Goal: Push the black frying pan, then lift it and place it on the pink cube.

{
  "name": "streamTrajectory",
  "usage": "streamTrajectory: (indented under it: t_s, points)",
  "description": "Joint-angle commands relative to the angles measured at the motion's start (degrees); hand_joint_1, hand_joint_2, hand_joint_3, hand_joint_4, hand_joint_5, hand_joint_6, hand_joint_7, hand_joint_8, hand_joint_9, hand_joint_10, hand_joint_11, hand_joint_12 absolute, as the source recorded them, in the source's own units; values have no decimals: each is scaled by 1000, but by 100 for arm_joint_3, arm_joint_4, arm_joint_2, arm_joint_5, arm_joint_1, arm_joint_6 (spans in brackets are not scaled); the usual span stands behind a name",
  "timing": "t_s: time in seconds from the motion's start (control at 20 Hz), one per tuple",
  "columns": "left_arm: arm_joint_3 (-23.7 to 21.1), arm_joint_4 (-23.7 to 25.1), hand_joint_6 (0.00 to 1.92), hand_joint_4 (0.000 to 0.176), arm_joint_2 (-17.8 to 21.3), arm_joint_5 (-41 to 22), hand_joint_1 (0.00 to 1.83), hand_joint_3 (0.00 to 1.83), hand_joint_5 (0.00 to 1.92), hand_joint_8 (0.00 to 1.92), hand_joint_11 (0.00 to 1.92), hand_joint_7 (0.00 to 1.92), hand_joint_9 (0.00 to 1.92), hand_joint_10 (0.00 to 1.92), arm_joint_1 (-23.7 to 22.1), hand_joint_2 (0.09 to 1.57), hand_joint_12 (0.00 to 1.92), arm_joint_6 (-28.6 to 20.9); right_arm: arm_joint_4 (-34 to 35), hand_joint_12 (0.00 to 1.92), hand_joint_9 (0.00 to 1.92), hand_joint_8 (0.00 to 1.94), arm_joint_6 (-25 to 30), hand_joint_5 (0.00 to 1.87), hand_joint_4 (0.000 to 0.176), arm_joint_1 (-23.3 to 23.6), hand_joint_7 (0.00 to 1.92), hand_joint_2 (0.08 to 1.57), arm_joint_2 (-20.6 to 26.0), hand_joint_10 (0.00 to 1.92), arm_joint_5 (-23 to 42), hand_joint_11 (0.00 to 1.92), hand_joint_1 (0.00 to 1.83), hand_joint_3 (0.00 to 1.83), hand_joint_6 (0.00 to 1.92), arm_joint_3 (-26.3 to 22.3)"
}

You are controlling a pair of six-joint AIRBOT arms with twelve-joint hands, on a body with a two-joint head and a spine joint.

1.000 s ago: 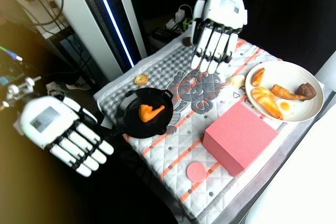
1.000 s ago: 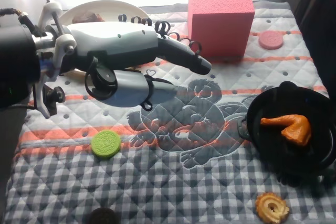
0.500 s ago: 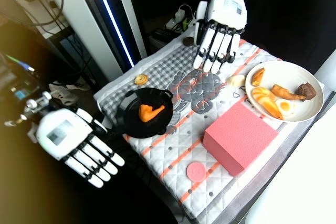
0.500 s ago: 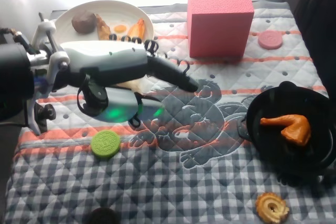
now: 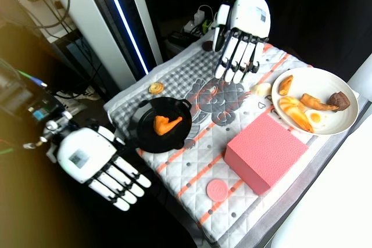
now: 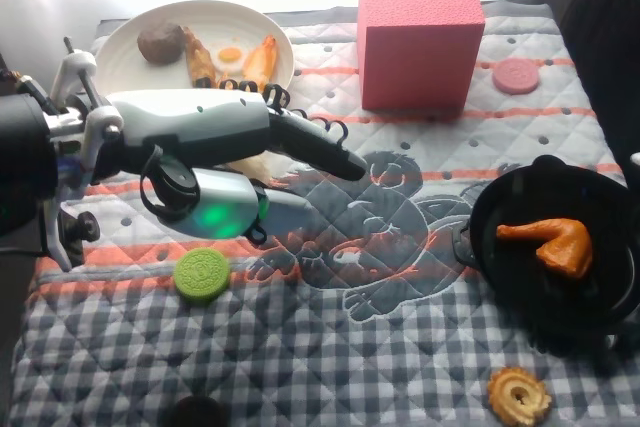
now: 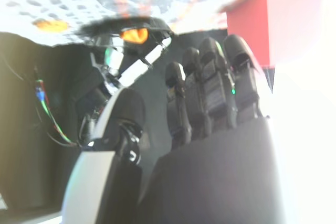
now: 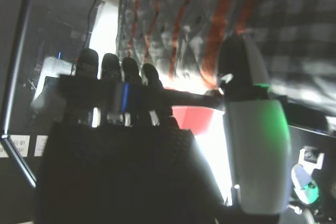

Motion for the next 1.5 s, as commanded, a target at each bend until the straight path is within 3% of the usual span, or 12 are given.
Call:
streamTrajectory:
  t_s: [0.0,0.1,0.15,0.2,0.25,0.35,0.45,0.55,0.6,1.2,1.35,1.45]
  points:
    - [-23,-147,1,23,50,-532,481,0,466,2,0,427,379,7,-48,1488,806,-1,-2,240,95,22,-54,122,0,86,118,1189,-9,12,412,5,804,0,8,65]
    - [-33,-154,6,7,58,-550,478,0,482,7,0,448,395,12,-47,1491,853,-1,-3,854,305,69,-111,444,0,164,446,1191,-75,87,322,0,901,0,160,126]
    - [-34,-178,8,3,58,-551,524,0,490,8,0,457,407,17,-33,1481,878,-1,-2,1587,597,184,-135,610,0,196,672,1262,-116,352,288,117,1019,6,1204,156]
    - [-36,-199,7,4,57,-551,534,0,489,7,0,456,407,16,-12,1479,884,-1,-2,1854,700,1331,-137,561,0,208,723,1301,-146,1515,275,670,1118,0,1407,171]
    - [-37,-244,7,1,58,-552,548,0,491,7,0,462,412,18,29,1475,951,-1,-2,1908,1203,1819,-138,613,0,226,1045,1241,-198,1840,243,1270,1166,0,1818,195]
    - [-36,-316,9,0,69,-563,558,0,500,12,0,490,430,24,96,1469,967,-1,2,1920,1478,1936,-146,1157,0,228,1385,1189,-283,1918,209,1539,1433,0,1917,241]
    - [-36,-392,9,0,99,-563,612,0,509,17,0,526,450,30,161,1459,972,-1,3,1921,1659,1941,-146,1477,45,243,1606,1201,-314,1921,248,1692,1573,0,1921,247]
    - [-36,-461,9,0,113,-574,605,0,512,21,0,556,472,37,201,1463,962,28,4,1921,1671,1941,-146,1473,49,253,1623,1242,-322,1921,367,1692,1541,4,1921,216]
    - [-37,-507,4,0,120,-584,574,1,504,16,0,557,470,33,219,1469,928,56,5,1921,1658,1941,-146,1447,0,252,1608,1258,-321,1921,457,1679,1536,13,1921,180]
    - [-177,-1612,9,0,401,-905,544,0,491,6,0,561,483,11,664,1471,802,738,11,1921,1688,1941,-146,1381,0,-294,1604,1283,141,1921,2921,1698,1455,85,1921,-792]
    - [-179,-1674,8,0,400,-957,588,0,502,6,0,578,492,9,670,1464,799,774,4,1921,1727,1941,-144,1387,0,-420,1638,1047,296,1921,3446,1739,1439,614,1921,-1001]
    - [-203,-1816,7,0,401,-1016,562,0,505,6,0,582,493,7,701,1465,785,922,-2,1921,1740,1941,-143,1397,0,-441,1645,1006,357,1921,3657,1754,1434,698,1921,-1082]
